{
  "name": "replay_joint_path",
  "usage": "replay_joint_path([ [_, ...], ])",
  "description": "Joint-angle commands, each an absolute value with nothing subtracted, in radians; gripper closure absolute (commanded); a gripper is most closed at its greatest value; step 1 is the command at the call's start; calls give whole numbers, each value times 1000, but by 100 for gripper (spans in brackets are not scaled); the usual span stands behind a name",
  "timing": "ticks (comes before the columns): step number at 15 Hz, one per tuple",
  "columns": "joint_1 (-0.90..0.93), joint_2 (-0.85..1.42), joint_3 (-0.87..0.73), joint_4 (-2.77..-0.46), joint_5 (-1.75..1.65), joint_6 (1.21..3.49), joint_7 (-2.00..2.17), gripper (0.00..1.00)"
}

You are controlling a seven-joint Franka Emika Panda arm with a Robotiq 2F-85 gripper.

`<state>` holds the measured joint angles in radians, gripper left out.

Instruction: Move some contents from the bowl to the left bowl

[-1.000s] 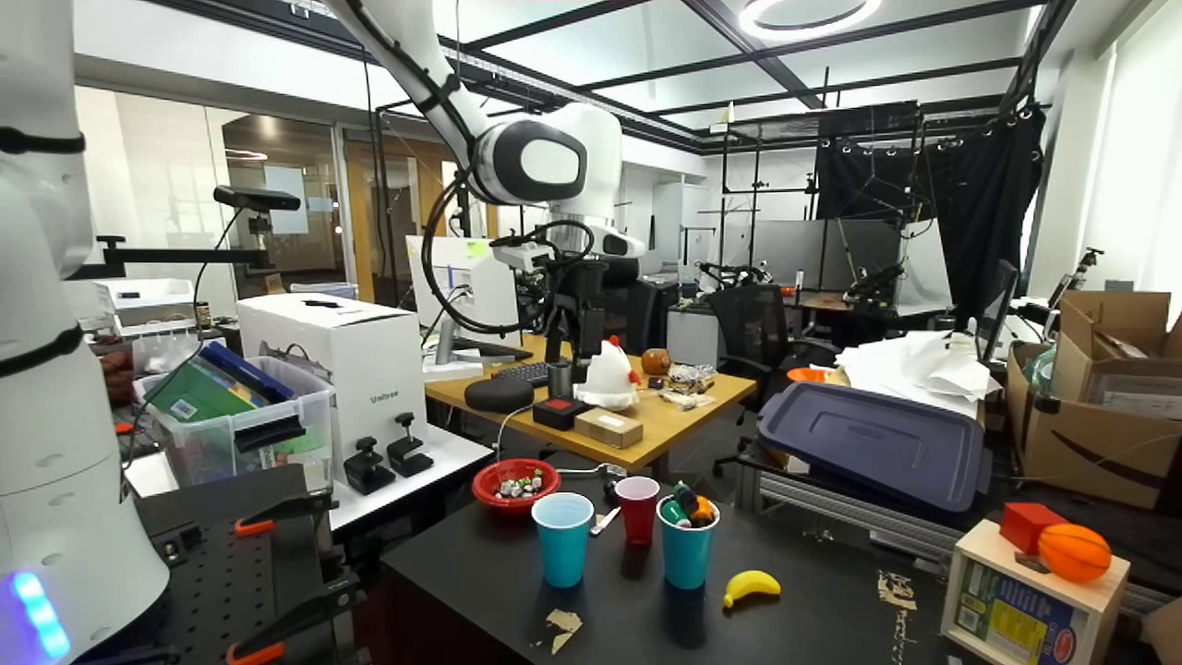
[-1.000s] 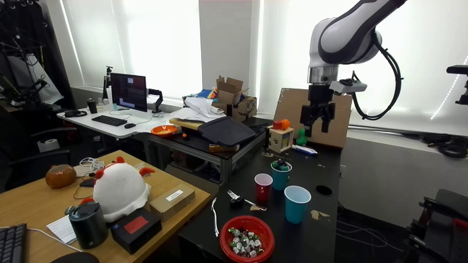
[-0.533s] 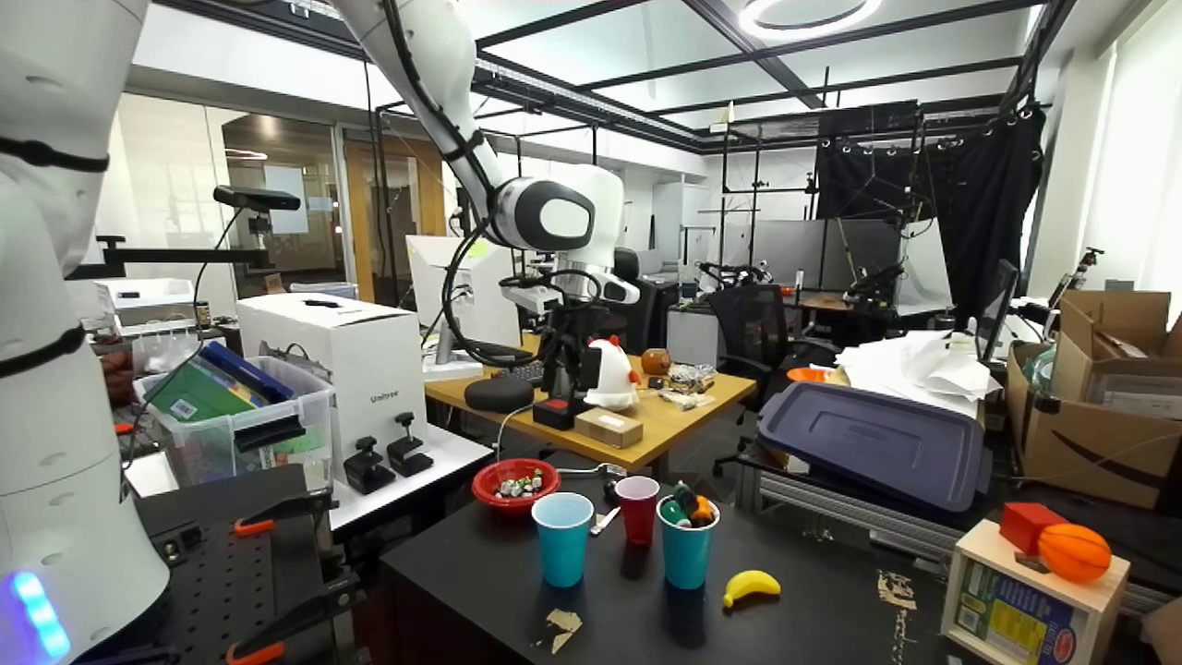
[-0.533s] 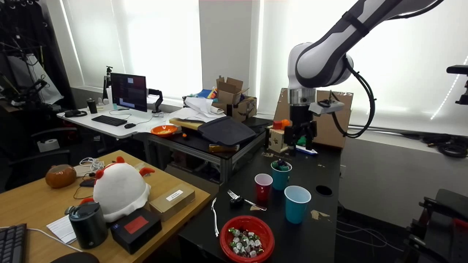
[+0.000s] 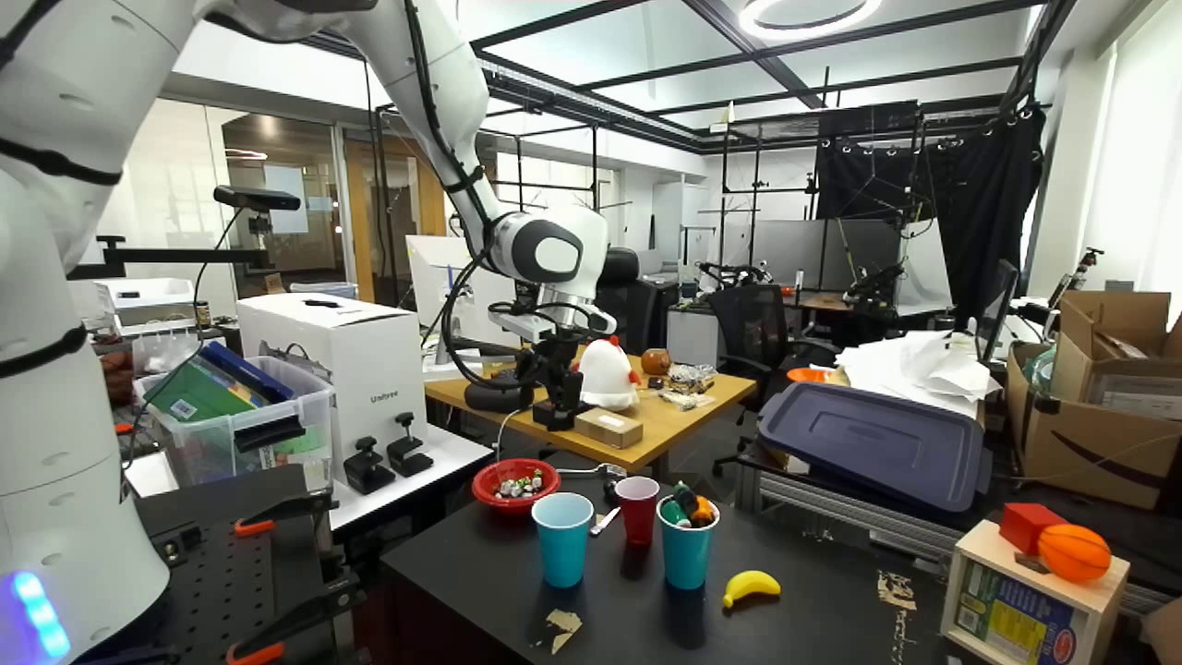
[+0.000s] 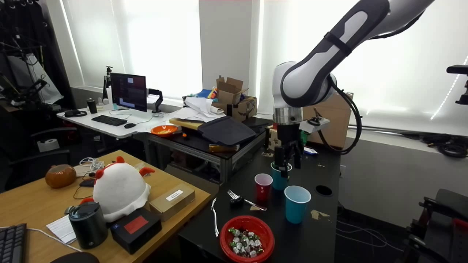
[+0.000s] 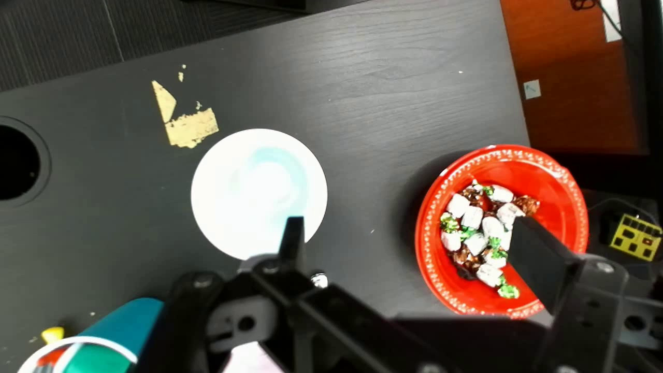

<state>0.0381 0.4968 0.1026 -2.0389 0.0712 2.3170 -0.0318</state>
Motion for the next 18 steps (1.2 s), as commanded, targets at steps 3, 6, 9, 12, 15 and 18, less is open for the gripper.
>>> replay_joint_path([
  [3,48,510,118,-2034,76,2314,-84,0],
  [6,49,511,119,-2034,75,2314,-97,0],
  [9,49,511,119,-2034,75,2314,-97,0],
  [12,49,511,119,-2034,75,2314,-97,0],
  [15,49,511,119,-2034,75,2314,-97,0],
  [18,49,511,119,-2034,75,2314,-97,0],
])
